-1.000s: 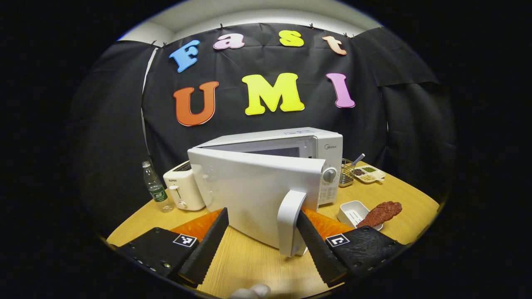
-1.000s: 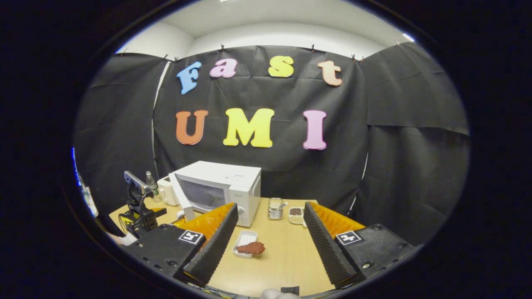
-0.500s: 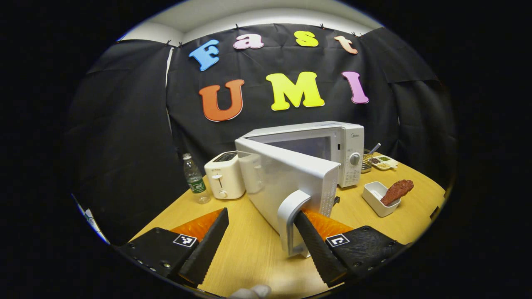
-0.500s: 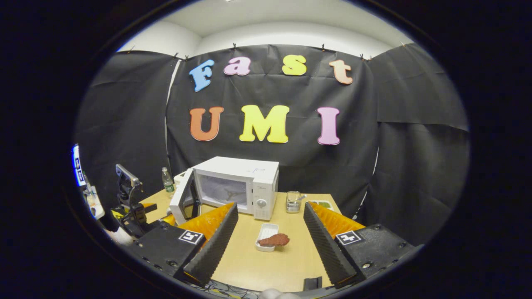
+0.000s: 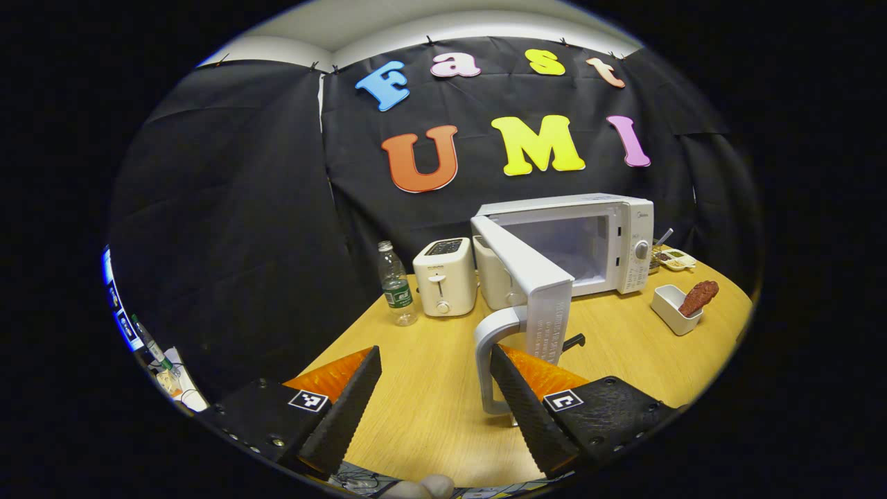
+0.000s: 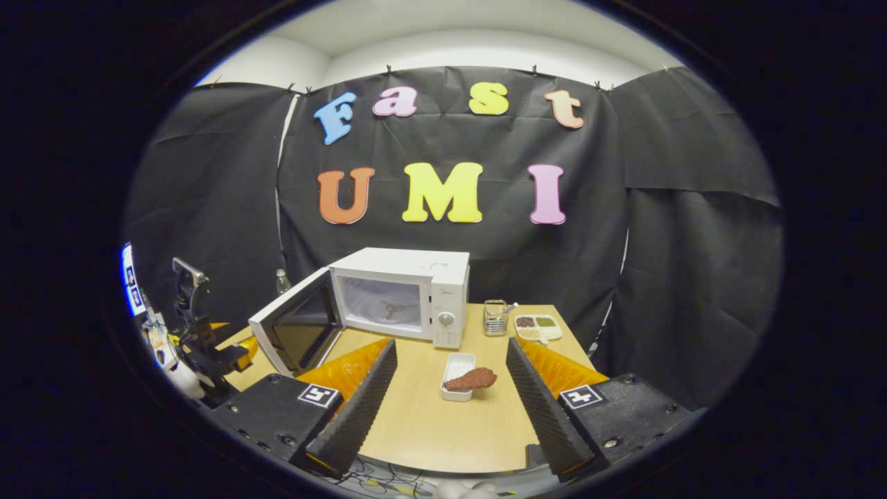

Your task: Open the microwave oven with the left hand, put the food in, and close the microwave oven.

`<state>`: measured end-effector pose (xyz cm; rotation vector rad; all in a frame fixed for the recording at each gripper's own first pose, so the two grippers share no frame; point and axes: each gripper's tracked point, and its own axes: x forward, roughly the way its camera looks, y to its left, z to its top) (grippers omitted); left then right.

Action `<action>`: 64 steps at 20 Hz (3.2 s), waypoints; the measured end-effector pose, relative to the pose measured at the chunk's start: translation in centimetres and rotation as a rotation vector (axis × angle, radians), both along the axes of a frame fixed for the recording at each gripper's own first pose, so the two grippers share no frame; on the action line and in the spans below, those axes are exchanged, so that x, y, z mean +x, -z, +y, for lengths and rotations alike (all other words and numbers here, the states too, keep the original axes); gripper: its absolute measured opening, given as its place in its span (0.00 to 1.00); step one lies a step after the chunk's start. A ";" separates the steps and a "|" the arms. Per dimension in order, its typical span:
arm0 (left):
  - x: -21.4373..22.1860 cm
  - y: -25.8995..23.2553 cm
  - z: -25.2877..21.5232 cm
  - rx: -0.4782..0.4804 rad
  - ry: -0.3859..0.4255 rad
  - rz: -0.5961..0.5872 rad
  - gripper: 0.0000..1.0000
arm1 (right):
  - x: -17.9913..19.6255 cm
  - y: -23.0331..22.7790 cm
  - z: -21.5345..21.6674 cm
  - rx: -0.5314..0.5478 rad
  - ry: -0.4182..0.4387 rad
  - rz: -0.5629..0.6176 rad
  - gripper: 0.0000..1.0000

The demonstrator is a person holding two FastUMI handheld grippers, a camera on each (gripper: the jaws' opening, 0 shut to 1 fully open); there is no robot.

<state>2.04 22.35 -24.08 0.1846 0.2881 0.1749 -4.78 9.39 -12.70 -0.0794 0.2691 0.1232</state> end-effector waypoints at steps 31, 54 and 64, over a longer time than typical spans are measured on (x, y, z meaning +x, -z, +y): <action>2.1 -11.8 -17.7 -0.028 -0.101 -0.095 0.96 | 22.1 25.6 -3.9 0.403 -0.279 0.726 0.22; 0.7 -9.3 -8.6 -0.030 0.215 -0.067 0.97 | 33.5 14.7 21.2 0.856 0.016 0.208 0.12; 0.7 -9.4 -4.1 0.011 0.170 -0.066 0.96 | 43.5 21.4 27.3 0.863 0.224 0.138 0.13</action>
